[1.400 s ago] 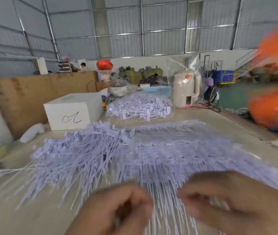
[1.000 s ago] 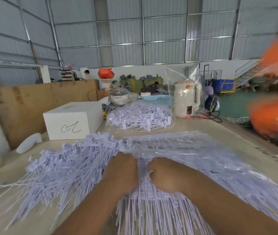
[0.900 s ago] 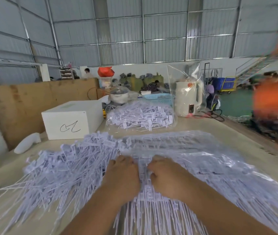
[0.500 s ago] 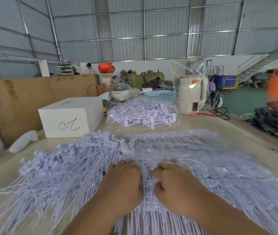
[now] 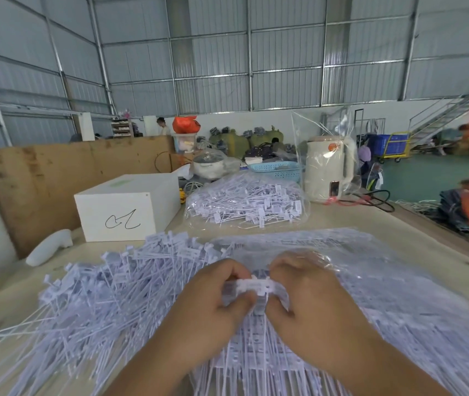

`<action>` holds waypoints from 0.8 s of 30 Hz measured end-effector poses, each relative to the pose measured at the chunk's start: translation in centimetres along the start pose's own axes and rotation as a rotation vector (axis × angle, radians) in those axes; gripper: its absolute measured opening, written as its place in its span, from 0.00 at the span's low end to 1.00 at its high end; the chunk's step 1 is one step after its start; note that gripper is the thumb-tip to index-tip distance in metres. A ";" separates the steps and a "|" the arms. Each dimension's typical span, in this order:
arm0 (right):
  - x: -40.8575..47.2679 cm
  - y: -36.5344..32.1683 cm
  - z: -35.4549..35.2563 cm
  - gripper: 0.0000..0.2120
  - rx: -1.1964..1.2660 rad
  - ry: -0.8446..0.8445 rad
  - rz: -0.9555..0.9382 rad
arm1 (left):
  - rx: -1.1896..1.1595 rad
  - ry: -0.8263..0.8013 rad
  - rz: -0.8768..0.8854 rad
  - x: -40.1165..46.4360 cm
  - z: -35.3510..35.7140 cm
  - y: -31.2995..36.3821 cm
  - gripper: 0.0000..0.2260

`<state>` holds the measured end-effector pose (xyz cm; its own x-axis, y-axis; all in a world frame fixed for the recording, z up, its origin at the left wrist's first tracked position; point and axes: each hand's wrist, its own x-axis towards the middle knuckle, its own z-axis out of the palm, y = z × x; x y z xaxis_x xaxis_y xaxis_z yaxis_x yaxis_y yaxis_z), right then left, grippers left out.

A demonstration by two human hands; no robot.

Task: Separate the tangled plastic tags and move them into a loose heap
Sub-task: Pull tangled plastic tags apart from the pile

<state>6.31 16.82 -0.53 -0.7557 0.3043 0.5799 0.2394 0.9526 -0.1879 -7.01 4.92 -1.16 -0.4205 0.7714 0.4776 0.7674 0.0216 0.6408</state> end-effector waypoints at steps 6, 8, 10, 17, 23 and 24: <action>-0.2 -0.3 -1.9 0.07 0.055 0.169 -0.042 | -0.436 -0.061 -0.059 -0.1 -0.2 0.4 0.16; -0.3 -0.4 -2.2 0.07 0.047 0.172 -0.070 | -0.572 -0.015 -0.068 0.1 -0.3 0.4 0.12; -0.4 -0.3 -2.3 0.07 0.059 0.125 -0.093 | -0.578 -0.001 -0.055 0.3 -0.5 0.6 0.07; -0.2 0.3 -3.4 0.11 0.188 -0.284 0.007 | -0.506 -0.118 0.002 -0.4 -0.8 1.3 0.11; -0.4 0.5 -4.7 0.14 0.412 -0.473 0.098 | -0.361 -0.014 0.017 -1.0 -0.2 1.9 0.12; -0.3 0.5 -4.9 0.16 0.458 -0.474 0.103 | -0.320 0.030 0.045 -1.1 -0.3 1.9 0.11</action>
<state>9.62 17.27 3.08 -0.9541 0.2596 0.1491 0.1206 0.7891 -0.6023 -5.19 3.96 -0.30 -0.4076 0.7476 0.5244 0.5962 -0.2171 0.7729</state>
